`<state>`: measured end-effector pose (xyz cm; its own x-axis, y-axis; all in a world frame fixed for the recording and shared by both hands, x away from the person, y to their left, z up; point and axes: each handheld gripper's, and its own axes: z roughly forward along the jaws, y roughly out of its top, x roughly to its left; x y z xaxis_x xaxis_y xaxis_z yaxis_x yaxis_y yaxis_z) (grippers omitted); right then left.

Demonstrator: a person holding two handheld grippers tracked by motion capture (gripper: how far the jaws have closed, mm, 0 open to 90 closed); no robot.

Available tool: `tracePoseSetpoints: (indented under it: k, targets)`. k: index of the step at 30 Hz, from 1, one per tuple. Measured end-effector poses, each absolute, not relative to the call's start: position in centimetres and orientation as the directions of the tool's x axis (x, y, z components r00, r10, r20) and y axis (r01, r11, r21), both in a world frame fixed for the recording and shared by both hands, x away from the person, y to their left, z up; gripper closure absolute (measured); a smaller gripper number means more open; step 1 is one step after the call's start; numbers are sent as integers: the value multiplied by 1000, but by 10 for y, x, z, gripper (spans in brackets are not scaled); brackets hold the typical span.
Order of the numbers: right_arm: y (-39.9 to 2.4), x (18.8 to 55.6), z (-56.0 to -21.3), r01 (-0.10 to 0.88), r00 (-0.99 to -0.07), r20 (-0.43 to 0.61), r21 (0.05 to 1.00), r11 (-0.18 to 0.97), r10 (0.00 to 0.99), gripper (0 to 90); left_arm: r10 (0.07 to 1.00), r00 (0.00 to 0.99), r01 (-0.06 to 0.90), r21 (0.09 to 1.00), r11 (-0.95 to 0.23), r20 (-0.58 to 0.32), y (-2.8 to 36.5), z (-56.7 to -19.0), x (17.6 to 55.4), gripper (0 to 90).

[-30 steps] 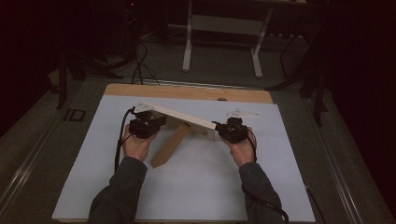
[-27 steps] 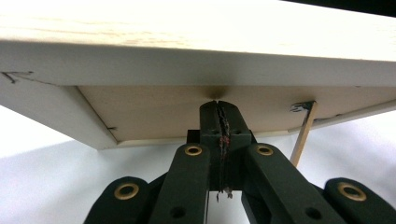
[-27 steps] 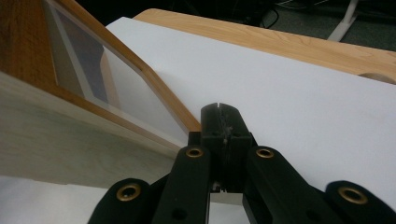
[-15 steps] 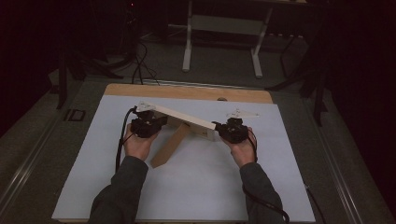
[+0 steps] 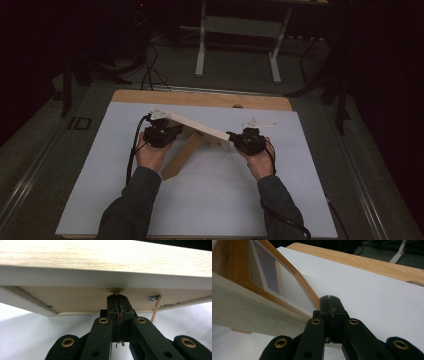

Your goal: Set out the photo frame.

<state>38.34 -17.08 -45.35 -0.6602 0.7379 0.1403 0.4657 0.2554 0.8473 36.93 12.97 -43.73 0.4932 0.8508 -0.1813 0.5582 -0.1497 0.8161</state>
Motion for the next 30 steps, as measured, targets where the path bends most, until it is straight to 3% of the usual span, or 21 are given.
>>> tracePoseSetpoints:
  k: [30]
  targets:
    - [-172, 376, -454, 454, -683, 134, 848, 273, 718, 897, 831, 534, 538, 822, -189, -158, 114, -435, 364, 900]
